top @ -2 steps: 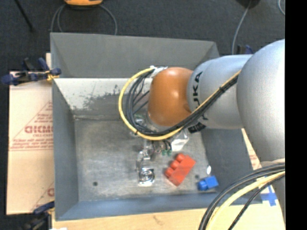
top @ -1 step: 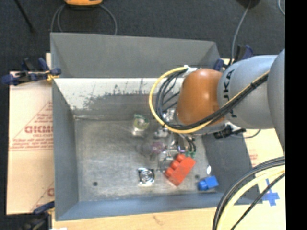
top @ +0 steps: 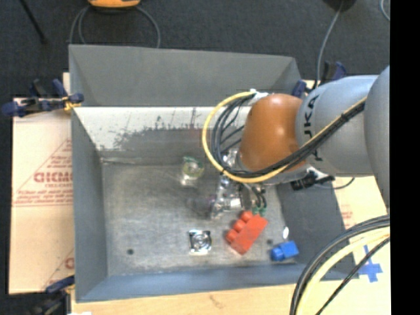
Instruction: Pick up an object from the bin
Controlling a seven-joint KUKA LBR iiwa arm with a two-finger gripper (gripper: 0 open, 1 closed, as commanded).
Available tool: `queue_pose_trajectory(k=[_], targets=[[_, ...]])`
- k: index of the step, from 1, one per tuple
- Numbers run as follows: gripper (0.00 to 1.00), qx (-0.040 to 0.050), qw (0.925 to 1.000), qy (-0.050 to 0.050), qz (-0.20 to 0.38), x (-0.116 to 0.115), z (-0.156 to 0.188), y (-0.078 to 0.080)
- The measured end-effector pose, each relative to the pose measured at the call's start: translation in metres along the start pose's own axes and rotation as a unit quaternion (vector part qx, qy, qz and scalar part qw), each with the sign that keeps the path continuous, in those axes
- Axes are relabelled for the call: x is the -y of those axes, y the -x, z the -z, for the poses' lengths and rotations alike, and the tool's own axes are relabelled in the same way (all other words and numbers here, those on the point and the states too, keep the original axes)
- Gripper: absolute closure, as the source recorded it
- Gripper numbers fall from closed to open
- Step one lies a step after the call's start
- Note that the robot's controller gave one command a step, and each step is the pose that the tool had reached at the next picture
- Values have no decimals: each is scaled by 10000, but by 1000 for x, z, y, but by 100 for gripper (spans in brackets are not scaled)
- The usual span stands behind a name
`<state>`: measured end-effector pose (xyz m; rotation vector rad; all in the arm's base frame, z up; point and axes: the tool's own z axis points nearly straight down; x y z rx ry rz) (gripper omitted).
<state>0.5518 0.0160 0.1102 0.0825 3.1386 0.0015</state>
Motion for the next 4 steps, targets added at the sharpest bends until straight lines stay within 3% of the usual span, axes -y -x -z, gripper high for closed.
queue_pose_trajectory(k=[1,2,3,4], targets=[[100,53,10000,8,-60,-4,97,9],[0,7,10000,5,-72,-4,91,7],[0,-42,9977,-5,-672,29,-15,-27],[0,118,9998,-7,143,38,-35,-45]])
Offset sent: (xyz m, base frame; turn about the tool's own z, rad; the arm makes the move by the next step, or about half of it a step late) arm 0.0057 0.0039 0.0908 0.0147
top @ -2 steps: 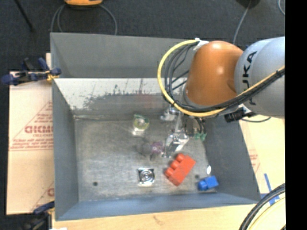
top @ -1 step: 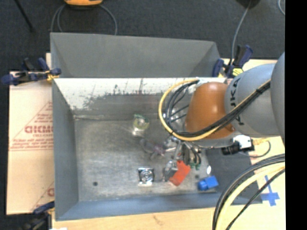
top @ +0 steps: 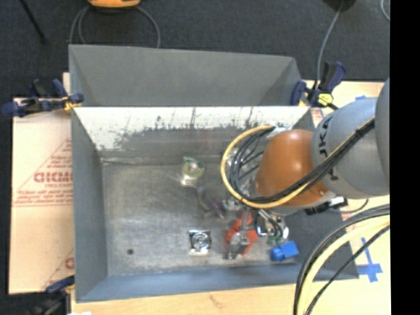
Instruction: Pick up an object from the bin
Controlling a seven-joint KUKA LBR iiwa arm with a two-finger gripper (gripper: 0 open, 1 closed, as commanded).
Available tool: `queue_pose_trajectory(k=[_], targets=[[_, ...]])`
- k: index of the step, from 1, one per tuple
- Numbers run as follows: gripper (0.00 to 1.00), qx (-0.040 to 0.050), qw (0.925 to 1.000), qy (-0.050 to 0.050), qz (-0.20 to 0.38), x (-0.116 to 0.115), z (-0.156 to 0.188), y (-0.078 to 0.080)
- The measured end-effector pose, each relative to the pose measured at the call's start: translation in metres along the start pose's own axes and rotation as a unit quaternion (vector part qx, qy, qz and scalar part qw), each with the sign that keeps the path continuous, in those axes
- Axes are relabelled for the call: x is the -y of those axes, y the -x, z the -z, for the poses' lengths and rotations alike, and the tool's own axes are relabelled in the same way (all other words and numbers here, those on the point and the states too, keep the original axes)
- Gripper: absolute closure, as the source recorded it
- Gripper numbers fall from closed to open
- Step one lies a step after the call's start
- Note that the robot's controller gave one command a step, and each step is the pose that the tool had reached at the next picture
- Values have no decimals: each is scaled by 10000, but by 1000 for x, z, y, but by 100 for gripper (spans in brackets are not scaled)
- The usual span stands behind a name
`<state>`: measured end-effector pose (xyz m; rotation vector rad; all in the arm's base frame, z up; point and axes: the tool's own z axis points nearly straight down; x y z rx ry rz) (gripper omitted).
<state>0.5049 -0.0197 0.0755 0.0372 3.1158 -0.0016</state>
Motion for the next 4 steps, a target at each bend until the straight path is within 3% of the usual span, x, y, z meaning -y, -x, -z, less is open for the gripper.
queue_pose_trajectory(k=[1,2,3,4], targets=[[0,-25,9995,-6,-318,-32,0,2],[0,-15,10000,-12,66,-57,0,2],[100,12,10000,5,55,-58,2,4],[100,-73,9999,17,118,-73,153,3]])
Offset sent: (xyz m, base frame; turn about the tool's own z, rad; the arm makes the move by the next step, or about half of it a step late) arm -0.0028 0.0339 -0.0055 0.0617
